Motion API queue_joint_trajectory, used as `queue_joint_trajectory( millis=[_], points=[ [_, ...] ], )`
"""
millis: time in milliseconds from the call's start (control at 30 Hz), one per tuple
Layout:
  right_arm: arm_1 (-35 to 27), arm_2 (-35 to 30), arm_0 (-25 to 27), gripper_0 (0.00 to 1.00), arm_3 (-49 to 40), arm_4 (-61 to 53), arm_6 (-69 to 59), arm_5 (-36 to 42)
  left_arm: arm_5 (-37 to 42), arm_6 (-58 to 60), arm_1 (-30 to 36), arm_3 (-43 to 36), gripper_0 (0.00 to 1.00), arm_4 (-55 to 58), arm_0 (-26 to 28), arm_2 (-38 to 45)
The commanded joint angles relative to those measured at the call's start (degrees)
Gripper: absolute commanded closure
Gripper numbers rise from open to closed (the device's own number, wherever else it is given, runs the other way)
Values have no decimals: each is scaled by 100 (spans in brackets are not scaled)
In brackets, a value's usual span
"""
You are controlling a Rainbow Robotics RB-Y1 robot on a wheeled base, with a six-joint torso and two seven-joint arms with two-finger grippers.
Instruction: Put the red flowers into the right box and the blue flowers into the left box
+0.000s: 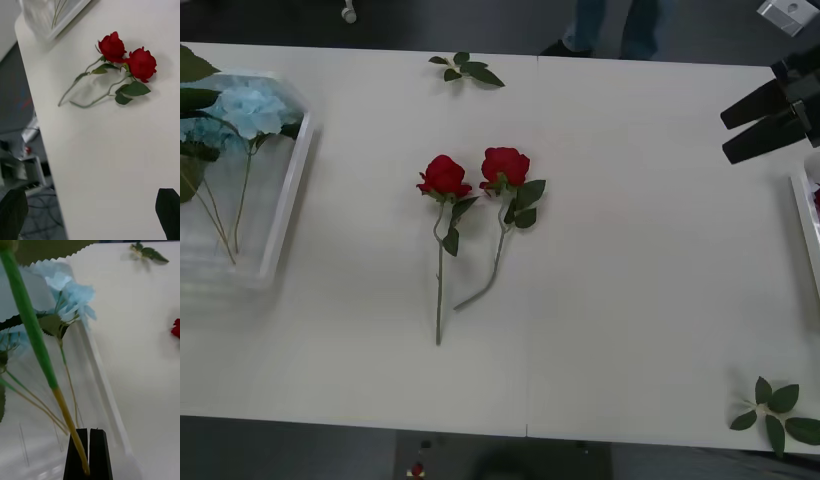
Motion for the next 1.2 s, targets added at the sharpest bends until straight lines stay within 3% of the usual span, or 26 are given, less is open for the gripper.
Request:
queue_joint_trajectory(
  millis=[33, 267, 567, 867, 1200],
  points=[
    [109, -66, -165, 0, 244, 447, 1207, 138, -103, 1102, 155, -78, 100, -471, -3, 251],
    [206, -57, -77, 0, 473, 764, 1207, 208, -95, 3062, 146, -403, 100, -1588, 5, 242],
    [188, -66, 574, 0, 139, 641, 1207, -267, -253, 5558, 137, -895, 100, -2291, 14, -329],
    [47, -66, 873, 0, -573, 1036, 1207, -996, -1712, 6367, 58, -1098, 100, -3029, -179, -1832],
    [-322, -57, 1505, 0, -1953, 1159, 1207, -2561, -2028, 6499, -126, -1062, 100, -3820, -205, -1964]
  ],
)
